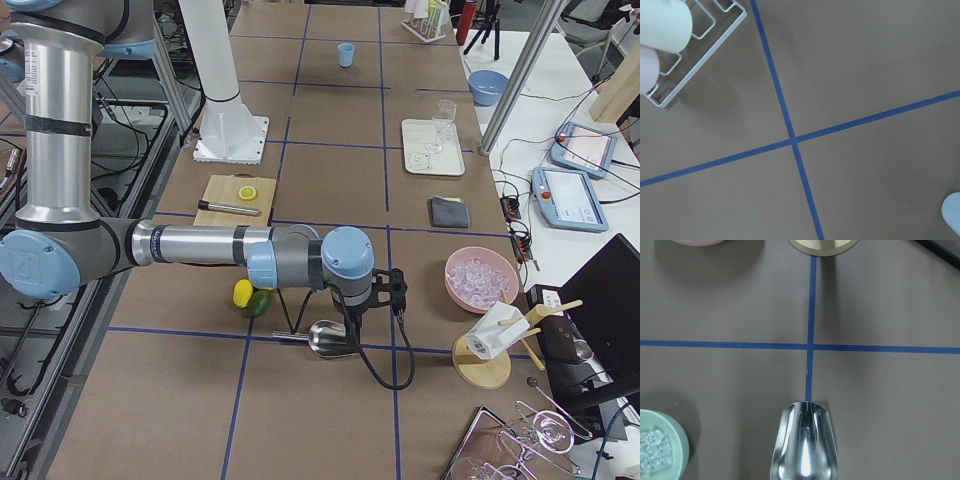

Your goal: Pour ice into bowl

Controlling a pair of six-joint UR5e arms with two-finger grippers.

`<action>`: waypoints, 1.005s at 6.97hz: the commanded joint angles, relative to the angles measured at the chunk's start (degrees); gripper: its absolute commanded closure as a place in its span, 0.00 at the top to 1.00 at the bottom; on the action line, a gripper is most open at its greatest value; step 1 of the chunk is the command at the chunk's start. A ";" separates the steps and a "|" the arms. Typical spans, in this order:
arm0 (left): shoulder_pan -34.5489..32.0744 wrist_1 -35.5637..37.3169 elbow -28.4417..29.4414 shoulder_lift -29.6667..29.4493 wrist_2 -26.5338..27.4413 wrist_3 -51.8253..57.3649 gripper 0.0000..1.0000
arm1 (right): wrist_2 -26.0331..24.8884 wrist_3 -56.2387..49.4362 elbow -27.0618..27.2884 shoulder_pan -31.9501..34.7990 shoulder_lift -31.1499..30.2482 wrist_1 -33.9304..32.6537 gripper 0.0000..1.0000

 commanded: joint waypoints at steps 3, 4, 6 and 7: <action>-1.60 0.76 0.56 1.43 -0.43 -0.04 1.00 | 0.16 0.53 0.10 0.01 0.20 0.13 1.00; -1.60 0.76 0.56 1.43 -0.43 -0.04 1.00 | 0.25 0.53 -0.08 0.01 0.20 0.13 1.00; -1.60 0.67 0.56 1.43 -0.43 -0.04 1.00 | 0.25 0.62 0.01 0.01 0.29 0.04 1.00; -1.60 0.67 0.56 1.43 -0.43 -0.04 1.00 | -0.01 0.62 -0.08 0.01 0.37 0.04 1.00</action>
